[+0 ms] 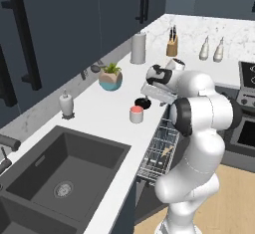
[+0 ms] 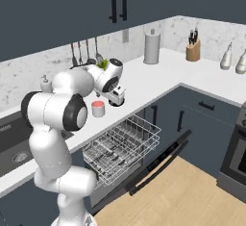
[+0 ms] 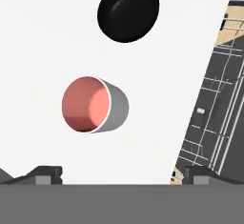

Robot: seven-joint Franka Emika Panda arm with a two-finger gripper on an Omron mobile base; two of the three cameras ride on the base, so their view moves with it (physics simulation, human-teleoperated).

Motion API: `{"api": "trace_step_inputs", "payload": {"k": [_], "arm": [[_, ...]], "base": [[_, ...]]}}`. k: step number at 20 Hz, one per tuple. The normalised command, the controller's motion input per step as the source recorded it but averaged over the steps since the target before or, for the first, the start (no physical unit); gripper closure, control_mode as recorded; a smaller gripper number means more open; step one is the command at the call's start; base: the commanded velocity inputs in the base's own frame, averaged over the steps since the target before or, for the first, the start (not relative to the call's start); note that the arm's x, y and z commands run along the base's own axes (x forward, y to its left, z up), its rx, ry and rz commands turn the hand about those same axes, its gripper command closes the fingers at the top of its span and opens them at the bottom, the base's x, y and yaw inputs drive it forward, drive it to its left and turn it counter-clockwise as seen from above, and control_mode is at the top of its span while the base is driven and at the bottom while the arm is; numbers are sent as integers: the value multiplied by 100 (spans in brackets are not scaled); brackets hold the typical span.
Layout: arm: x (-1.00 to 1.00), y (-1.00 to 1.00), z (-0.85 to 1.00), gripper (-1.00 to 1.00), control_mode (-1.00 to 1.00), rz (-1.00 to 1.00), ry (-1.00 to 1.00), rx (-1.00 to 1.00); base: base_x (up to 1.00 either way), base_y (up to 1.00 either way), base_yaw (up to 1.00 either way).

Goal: Pick up the cup and bowl from the counter, place them in the dishwasher, and close the dishwasher door.

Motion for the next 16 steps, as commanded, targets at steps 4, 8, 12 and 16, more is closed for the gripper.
{"api": "trace_step_inputs", "payload": {"k": [4,8,12,16], "arm": [[35,31,-48,-100,-100,0,9,0],[57,14,-45,-100,-100,-2,8,0],[63,1,-41,-100,-100,-5,7,0],[45,0,-34,-100,-100,-5,6,0]], "base": [[0,0,0],[0,0,0],[0,0,0],[0,0,0]]}}
